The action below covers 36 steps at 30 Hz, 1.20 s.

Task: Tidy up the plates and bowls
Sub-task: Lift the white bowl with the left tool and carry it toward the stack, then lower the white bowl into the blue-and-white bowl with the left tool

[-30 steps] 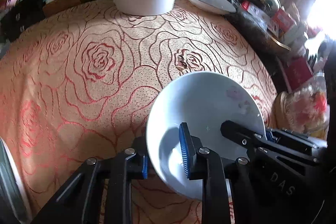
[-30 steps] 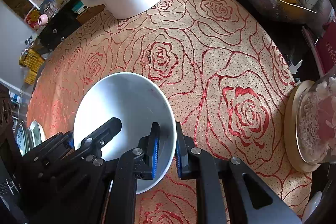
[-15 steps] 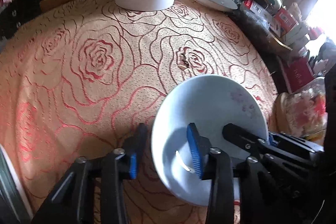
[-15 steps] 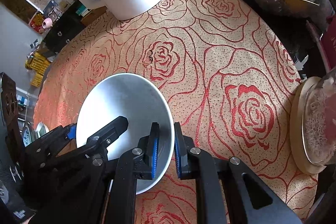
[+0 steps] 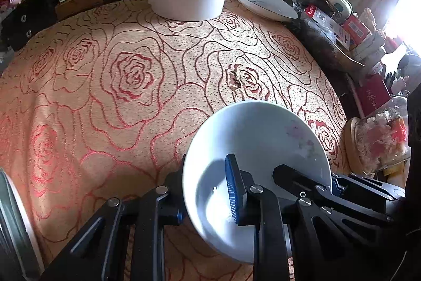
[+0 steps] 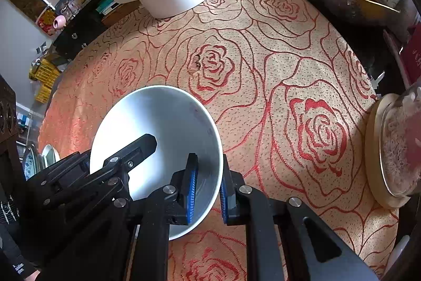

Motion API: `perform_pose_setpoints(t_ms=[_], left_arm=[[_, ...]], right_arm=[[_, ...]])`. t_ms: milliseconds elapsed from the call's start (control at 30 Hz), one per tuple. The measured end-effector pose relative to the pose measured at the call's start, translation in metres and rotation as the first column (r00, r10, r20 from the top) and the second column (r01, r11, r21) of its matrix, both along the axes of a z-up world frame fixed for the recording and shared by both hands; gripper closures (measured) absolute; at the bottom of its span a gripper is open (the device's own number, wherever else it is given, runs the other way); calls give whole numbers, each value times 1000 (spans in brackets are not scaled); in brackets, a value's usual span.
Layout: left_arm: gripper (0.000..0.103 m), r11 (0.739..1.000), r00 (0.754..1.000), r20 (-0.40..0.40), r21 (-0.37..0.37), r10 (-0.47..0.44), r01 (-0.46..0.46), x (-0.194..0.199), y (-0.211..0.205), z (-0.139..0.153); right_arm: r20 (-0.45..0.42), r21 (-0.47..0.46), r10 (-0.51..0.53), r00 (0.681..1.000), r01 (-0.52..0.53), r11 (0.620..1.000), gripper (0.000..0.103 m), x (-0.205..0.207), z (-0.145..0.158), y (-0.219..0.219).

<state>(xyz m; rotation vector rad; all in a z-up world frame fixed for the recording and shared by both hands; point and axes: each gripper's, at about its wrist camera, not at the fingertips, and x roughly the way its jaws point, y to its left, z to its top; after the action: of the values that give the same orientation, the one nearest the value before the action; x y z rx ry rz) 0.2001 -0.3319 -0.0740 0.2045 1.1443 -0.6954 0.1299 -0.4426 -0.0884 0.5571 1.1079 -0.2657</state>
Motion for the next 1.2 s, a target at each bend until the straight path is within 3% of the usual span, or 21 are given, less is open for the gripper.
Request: perform_pose_setpoints(t_ms=[533, 933, 1200], left_arm=[[79, 997, 995, 77, -39, 69, -66, -7, 46, 51], [79, 984, 971, 163, -54, 177, -170, -13, 130, 100], [79, 965, 945, 198, -62, 262, -255, -12, 189, 115]], right_arm=[[79, -52, 74, 994, -71, 996, 0, -1, 46, 38], [161, -81, 200, 967, -189, 979, 0, 8, 94, 109], [199, -84, 284, 938, -272, 959, 0, 19, 115, 166]])
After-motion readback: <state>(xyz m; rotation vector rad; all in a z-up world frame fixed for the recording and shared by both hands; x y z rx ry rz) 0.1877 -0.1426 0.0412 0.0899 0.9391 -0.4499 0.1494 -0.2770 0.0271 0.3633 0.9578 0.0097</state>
